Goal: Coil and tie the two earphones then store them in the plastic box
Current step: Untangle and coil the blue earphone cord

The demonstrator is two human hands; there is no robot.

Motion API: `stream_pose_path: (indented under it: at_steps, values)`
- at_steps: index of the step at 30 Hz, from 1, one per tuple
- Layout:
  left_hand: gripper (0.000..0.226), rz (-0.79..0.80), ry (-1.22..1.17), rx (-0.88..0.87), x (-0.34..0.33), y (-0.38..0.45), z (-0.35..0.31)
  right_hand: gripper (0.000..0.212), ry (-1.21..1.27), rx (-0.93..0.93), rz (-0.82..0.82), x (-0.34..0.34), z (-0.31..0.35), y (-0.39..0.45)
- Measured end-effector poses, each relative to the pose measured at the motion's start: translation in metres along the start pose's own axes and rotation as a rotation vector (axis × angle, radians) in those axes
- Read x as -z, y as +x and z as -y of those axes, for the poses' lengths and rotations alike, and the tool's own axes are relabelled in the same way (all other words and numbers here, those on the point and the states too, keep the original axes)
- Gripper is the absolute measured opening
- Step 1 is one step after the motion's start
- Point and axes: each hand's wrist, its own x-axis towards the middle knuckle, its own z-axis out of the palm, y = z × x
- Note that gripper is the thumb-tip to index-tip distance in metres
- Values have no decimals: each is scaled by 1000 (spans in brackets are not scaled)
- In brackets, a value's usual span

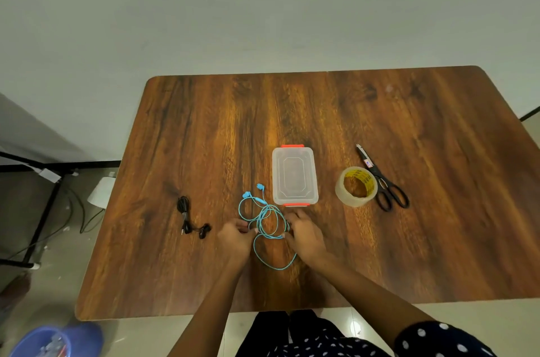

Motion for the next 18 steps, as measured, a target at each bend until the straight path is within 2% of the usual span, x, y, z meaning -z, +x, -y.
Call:
stream_pose_path:
  at_steps: [3, 8, 15, 18]
  values:
    - [15, 2, -27, -13, 0, 2, 1, 16, 41, -17, -39, 1, 1, 1]
    - [13, -21, -147, -53, 18, 5, 10, 7, 205, -73, -151, 11, 2, -2]
    - [21, -121, -256, -152, 47, 4, 19, 13, 246, 60, -254, 42, -8, -9]
    - [16, -142, -250, -233, 55, 4, 13, 16, 228, 132, -298, 56, -9, -13]
